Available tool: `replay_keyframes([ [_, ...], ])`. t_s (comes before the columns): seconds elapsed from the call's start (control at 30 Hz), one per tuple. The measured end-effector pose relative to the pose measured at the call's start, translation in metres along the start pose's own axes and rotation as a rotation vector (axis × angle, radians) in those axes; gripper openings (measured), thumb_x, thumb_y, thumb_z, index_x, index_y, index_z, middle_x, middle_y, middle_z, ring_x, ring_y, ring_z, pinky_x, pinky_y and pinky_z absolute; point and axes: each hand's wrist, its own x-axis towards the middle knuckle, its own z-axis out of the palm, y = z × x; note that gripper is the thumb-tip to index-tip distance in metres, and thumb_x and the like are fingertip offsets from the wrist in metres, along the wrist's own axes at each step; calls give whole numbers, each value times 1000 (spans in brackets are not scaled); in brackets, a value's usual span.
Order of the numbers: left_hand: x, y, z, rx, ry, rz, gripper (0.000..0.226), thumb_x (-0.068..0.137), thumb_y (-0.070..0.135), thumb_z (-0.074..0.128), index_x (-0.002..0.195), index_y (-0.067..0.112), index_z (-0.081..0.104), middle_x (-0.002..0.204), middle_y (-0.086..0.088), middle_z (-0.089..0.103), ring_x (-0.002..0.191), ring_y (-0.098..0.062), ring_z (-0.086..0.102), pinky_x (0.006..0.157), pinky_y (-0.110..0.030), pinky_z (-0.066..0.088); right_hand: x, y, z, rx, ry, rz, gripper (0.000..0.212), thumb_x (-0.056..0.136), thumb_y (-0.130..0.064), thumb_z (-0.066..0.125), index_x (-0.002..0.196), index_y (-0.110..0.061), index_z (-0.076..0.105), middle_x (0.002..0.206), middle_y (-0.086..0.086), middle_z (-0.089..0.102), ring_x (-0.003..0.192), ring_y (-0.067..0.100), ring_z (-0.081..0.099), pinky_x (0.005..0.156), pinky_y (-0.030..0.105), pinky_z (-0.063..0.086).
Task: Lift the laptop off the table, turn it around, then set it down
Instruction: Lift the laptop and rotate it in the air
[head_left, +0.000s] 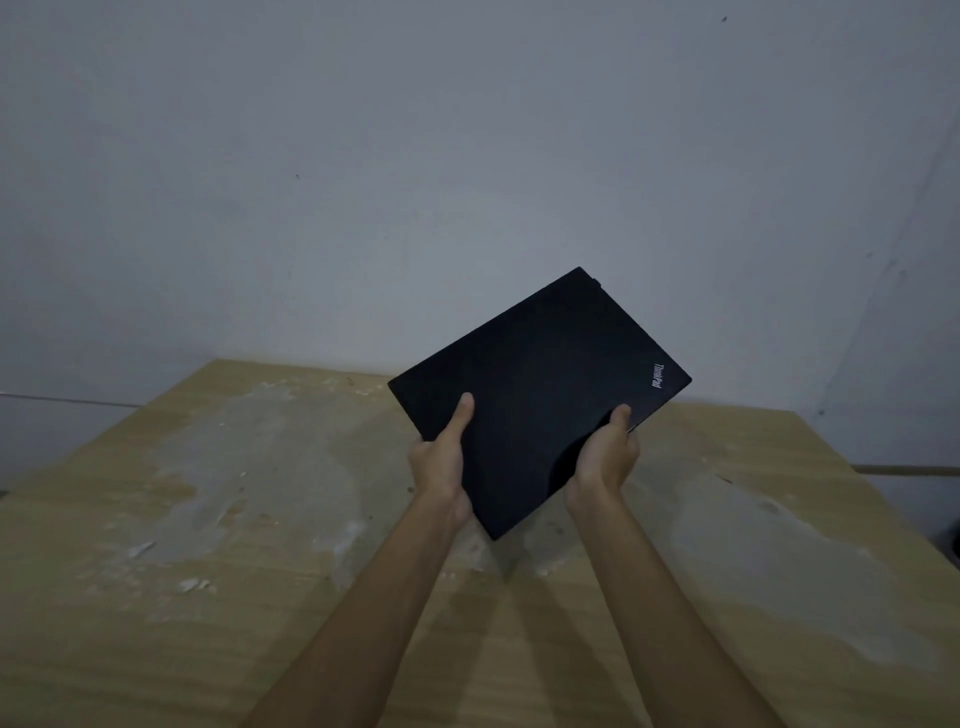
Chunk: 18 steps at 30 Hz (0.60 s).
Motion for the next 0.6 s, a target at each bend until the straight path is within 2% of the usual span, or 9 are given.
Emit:
replay_keyframes([
  [0.07,5,10,-8,-2,-23,-1,58,70,36,93,117,8,74,111,-10,81,101,-34,76,89,-55,61,2,-4,-4,-42,-71,3,21,100,-40,53,104,-25,67,112,-1,74,103,23,71,90,41,58],
  [0.1,7,16,-14,8,-35,2,56,71,34,92,117,6,75,110,-11,81,101,-34,77,89,-55,61,5,-8,-8,-66,-103,-5,21,99,-39,56,107,-25,68,112,-1,75,103,22,71,88,42,60],
  [0.2,14,34,-32,61,-99,17,53,74,33,90,117,6,76,112,-12,80,104,-35,76,91,-54,60,19,-27,-23,-137,-152,-56,26,96,-33,65,116,-17,68,108,1,74,95,21,71,69,39,61],
  [0.3,19,54,-51,143,-130,32,42,80,31,85,114,8,77,110,-11,81,102,-34,76,83,-48,62,35,-43,-39,-247,-178,-132,21,92,-30,73,95,-11,66,89,5,69,78,20,67,65,37,56],
  [0.4,21,69,-64,244,-164,47,43,81,31,84,117,8,75,109,-11,81,101,-34,76,76,-44,62,42,-52,-45,-378,-294,-226,20,91,-31,75,88,-12,71,84,3,72,79,20,66,68,32,51],
  [0.5,21,77,-70,352,-211,51,51,76,33,85,120,9,73,113,-12,79,104,-36,75,77,-46,62,35,-55,-39,-466,-445,-252,26,93,-36,72,98,-12,74,92,0,77,81,16,71,66,26,54],
  [0.6,19,79,-71,421,-264,48,62,69,35,86,123,9,71,118,-13,77,103,-35,75,75,-45,62,30,-51,-35,-406,-472,-236,30,92,-39,73,109,-14,75,98,-1,81,83,13,77,66,26,59],
])
